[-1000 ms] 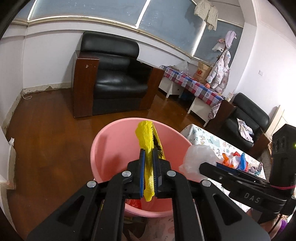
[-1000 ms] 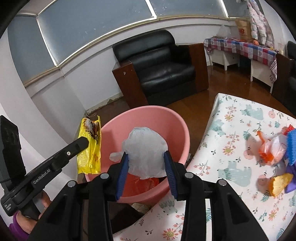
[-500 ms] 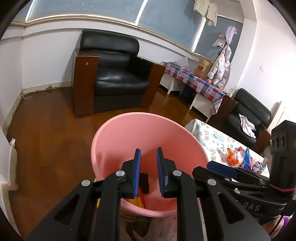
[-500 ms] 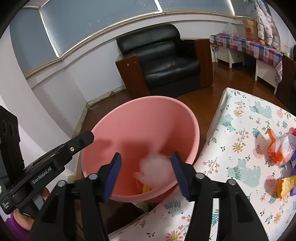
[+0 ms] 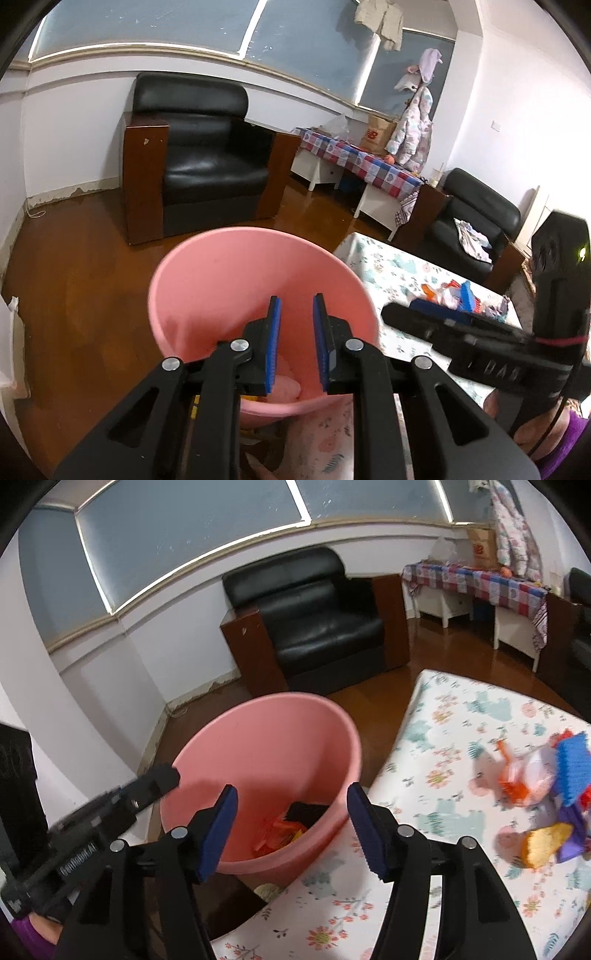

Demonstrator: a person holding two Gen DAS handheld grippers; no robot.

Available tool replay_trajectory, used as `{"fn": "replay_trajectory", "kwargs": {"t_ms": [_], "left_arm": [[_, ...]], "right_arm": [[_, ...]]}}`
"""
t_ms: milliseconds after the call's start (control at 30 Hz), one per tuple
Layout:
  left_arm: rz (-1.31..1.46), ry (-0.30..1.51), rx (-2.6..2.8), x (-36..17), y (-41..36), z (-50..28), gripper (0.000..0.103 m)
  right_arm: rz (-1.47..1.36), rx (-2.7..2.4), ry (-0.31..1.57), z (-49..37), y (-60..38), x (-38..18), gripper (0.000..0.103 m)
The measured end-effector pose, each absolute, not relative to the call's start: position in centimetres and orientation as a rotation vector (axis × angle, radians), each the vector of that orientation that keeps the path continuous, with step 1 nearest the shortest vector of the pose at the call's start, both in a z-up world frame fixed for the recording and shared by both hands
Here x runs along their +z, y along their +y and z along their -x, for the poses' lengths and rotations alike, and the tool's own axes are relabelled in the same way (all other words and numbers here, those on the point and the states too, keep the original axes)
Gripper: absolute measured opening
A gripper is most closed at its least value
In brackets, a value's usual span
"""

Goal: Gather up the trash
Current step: 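Move both empty tools back toward the trash pile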

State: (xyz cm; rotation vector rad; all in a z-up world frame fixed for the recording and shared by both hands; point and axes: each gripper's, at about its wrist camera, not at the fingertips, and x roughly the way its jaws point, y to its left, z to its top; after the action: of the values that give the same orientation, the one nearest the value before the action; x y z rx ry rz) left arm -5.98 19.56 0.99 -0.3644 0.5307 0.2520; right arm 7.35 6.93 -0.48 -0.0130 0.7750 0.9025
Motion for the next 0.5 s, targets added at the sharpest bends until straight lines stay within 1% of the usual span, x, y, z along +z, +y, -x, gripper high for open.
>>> {"fn": "replay_trajectory", "kwargs": {"t_ms": [267, 500], "left_arm": [[0.337, 0.553, 0.212, 0.6, 16.0, 6.5, 0.017], [0.336, 0.603, 0.177, 0.0, 13.4, 7.1, 0.017]], "right_arm": [[-0.006, 0.892, 0.712, -5.6, 4.0, 1.5, 0.061], [-0.015, 0.873, 0.694, -4.4, 1.4, 2.1, 0.061]]}}
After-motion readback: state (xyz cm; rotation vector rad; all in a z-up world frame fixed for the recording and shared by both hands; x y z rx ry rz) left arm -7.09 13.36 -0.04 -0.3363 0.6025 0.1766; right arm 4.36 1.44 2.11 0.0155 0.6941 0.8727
